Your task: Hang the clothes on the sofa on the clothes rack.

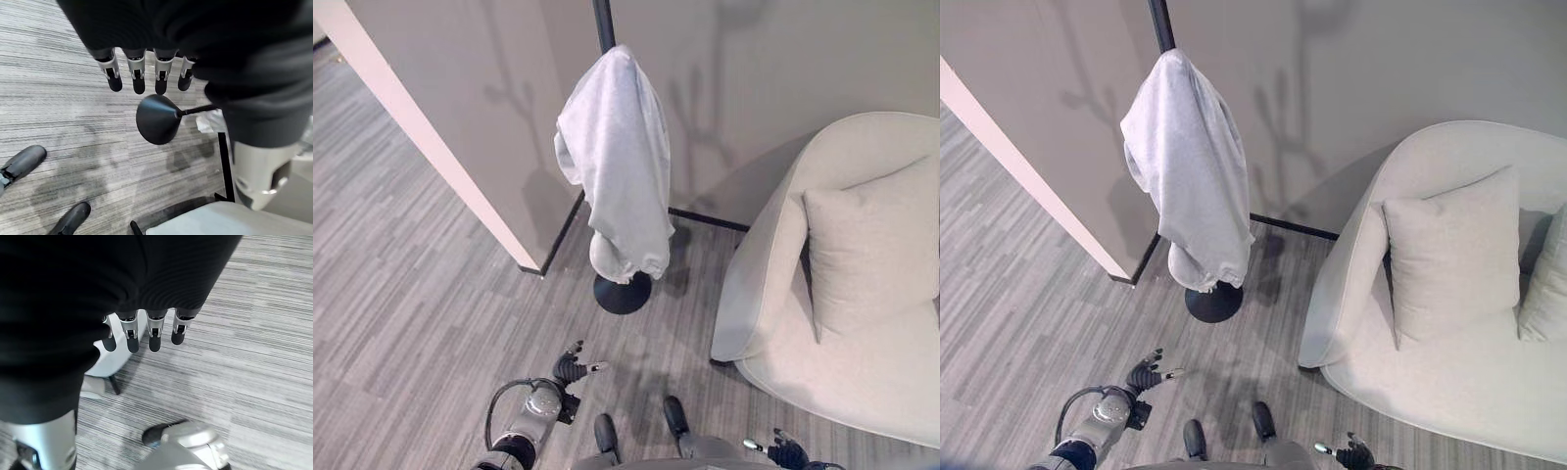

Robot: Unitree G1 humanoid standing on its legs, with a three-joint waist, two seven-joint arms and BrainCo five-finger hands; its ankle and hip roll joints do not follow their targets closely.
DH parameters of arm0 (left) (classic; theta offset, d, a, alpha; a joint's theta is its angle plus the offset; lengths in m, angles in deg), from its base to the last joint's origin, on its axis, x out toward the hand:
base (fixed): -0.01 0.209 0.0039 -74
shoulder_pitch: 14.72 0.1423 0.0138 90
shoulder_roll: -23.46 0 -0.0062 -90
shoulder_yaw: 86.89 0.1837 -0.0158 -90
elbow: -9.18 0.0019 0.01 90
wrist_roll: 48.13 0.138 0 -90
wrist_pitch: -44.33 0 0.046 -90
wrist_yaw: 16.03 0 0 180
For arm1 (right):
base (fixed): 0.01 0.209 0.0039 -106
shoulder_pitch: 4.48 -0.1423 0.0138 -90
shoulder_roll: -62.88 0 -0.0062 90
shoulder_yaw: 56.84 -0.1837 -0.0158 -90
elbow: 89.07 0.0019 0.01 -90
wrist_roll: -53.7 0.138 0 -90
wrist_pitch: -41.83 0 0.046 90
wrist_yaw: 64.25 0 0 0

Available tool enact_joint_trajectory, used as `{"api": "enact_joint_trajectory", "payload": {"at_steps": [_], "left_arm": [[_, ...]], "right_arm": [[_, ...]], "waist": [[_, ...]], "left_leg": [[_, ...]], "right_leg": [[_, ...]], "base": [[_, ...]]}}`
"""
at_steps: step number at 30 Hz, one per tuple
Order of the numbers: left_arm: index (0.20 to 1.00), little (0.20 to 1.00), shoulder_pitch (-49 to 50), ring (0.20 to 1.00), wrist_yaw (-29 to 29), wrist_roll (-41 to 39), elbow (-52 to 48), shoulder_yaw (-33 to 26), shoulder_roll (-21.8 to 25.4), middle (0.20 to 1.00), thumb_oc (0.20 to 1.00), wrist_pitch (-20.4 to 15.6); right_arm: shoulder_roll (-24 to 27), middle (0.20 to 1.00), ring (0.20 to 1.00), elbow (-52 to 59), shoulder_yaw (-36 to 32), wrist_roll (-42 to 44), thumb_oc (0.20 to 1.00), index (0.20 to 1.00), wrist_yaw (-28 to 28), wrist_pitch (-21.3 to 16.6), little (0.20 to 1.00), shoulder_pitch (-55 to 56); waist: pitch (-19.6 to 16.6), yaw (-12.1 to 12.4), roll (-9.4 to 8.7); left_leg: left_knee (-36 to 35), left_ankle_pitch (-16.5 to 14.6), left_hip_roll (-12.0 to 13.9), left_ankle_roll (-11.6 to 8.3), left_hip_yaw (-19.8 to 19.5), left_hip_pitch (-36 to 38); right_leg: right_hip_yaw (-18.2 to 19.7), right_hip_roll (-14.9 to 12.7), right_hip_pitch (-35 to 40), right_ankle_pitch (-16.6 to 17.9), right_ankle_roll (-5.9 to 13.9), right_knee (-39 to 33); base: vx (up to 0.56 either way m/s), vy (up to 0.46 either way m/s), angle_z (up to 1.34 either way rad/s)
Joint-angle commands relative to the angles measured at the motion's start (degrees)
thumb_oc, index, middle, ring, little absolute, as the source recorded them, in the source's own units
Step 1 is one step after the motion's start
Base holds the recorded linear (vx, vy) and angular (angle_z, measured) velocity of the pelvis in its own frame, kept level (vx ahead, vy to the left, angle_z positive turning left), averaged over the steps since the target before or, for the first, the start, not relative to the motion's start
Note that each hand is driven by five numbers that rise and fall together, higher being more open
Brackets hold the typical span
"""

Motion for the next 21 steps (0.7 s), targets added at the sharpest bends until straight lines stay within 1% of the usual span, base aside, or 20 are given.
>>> {"api": "enact_joint_trajectory", "payload": {"at_steps": [1, 6, 10, 12, 15, 17, 19, 21], "left_arm": [[1.000, 1.000, -1.8, 1.000, 0.9, 1.4, 2.2, 0.6, 0.7, 1.000, 1.000, -1.2], [1.000, 1.000, -1.0, 1.000, 0.6, 2.1, 2.4, -0.1, 0.9, 1.000, 1.000, -1.1], [1.000, 1.000, 0.4, 1.000, 0.2, 1.8, 2.7, -1.6, 1.2, 1.000, 1.000, -1.1], [1.000, 1.000, 0.6, 1.000, 0.2, 1.8, 2.8, -1.8, 1.2, 1.000, 1.000, -1.1], [1.000, 1.000, 1.9, 1.000, -0.5, 1.1, 3.7, -3.7, 1.1, 1.000, 1.000, -1.0], [1.000, 1.000, 2.3, 1.000, -0.7, 0.9, 4.0, -4.2, 1.1, 1.000, 1.000, -1.0], [1.000, 1.000, 3.5, 1.000, -0.5, -0.1, 5.7, -5.4, 0.3, 1.000, 1.000, -0.7], [1.000, 1.000, 4.3, 1.000, -0.2, -4.2, 5.6, -7.1, -0.4, 1.000, 1.000, -0.5]], "right_arm": [[0.9, 1.000, 1.000, 2.8, -1.9, 1.3, 1.000, 1.000, 0.2, 0.0, 1.000, -2.8], [1.9, 1.000, 1.000, 5.1, -1.4, 0.9, 1.000, 1.000, 0.2, -0.4, 1.000, -3.2], [2.7, 1.000, 1.000, 6.9, -0.7, 0.0, 1.000, 1.000, 0.3, -0.5, 1.000, -3.2], [2.8, 1.000, 1.000, 7.1, -0.6, -0.1, 1.000, 1.000, 0.4, -0.6, 1.000, -3.3], [3.2, 1.000, 1.000, 8.6, 0.9, -1.3, 1.000, 1.000, 0.5, -0.7, 1.000, -4.2], [3.1, 1.000, 1.000, 8.7, 1.1, -1.4, 1.000, 1.000, 0.6, -0.7, 1.000, -4.2], [2.9, 1.000, 1.000, 8.4, 1.6, -1.9, 1.000, 1.000, 0.7, -0.5, 1.000, -4.3], [2.6, 1.000, 1.000, 7.6, 1.4, -1.8, 1.000, 1.000, 0.5, -0.4, 1.000, -4.3]], "waist": [[0.8, 0.7, 0.97], [0.2, 1.3, 1.29], [-0.2, 2.4, 1.28], [-0.3, 2.7, 1.22], [-0.3, 4.1, 0.77], [-0.3, 4.6, 0.59], [-0.3, 5.2, 0.39], [-0.2, 5.7, 0.19]], "left_leg": [[0.5, -4.0, -1.2, -3.10, 1.1, 4.5], [0.5, -3.8, -1.0, -3.32, 0.1, 5.3], [0.5, -3.6, -0.9, -3.46, -0.9, 5.8], [0.5, -3.5, -1.0, -3.47, -1.3, 5.9], [0.5, -3.1, -1.0, -3.77, -3.0, 6.1], [0.5, -3.0, -1.1, -3.86, -3.5, 6.1], [0.5, -2.8, -1.2, -3.94, -4.1, 6.1], [0.5, -2.7, -1.3, -3.86, -4.6, 6.0]], "right_leg": [[-0.7, 1.8, 1.2, -2.3, 2.74, 3.4], [-1.9, 1.5, 2.5, -3.3, 2.10, 3.4], [-3.3, 1.1, 3.8, -4.1, 1.59, 3.6], [-3.7, 1.0, 4.1, -4.3, 1.48, 3.6], [-5.6, 0.5, 5.3, -5.0, 0.89, 3.6], [-6.1, 0.4, 5.6, -5.1, 0.81, 3.6], [-7.0, 0.2, 6.2, -5.3, 0.67, 3.6], [-7.5, 0.1, 6.3, -5.3, 0.63, 3.5]], "base": [[0.06, -0.032, 0.01], [0.04, -0.039, 0.11], [0.03, -0.057, 0.20], [0.02, -0.044, 0.38], [0.02, -0.086, 0.26], [0.02, -0.051, 0.47], [0.02, -0.045, 0.20], [0.00, -0.029, 0.17]]}}
